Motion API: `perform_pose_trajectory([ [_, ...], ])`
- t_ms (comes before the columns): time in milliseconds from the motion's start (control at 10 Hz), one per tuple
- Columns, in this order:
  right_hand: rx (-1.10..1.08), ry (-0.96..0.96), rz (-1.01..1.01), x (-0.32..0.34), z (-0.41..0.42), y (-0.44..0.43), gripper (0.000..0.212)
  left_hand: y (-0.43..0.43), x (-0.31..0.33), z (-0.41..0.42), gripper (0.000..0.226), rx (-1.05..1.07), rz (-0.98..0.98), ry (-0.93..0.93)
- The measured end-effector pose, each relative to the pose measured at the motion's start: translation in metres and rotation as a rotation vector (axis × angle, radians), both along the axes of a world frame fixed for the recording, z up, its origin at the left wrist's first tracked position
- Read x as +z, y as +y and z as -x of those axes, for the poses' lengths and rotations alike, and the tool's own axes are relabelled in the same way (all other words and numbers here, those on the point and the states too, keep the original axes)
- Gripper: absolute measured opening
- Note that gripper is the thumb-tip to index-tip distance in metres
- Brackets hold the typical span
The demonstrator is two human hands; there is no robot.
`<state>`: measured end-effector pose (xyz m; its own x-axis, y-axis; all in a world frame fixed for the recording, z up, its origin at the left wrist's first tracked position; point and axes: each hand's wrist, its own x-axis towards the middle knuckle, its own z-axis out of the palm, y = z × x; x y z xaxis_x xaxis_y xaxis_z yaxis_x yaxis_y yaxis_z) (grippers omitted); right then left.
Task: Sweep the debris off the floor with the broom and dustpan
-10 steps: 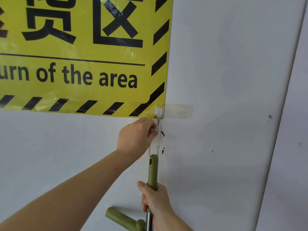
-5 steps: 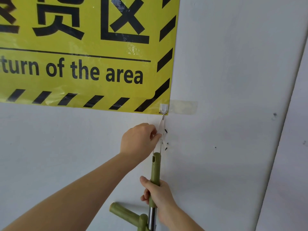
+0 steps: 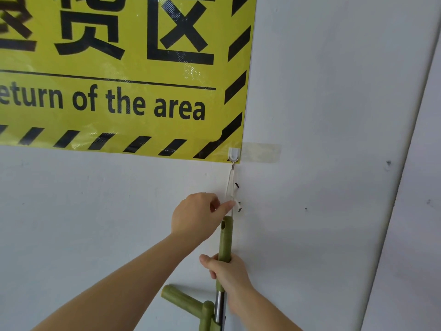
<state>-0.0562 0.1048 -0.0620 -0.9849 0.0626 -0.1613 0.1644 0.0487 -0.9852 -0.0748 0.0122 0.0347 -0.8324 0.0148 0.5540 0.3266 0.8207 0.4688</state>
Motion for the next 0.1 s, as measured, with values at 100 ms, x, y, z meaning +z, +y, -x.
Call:
perform_pose_trajectory([
  [100, -0.056, 0.031, -0.012, 0.0045, -0.0043, 0.0029, 0.032, 0.0008, -0.0032, -0.0035, 0.049, 0.019, -0.124, -0.062],
])
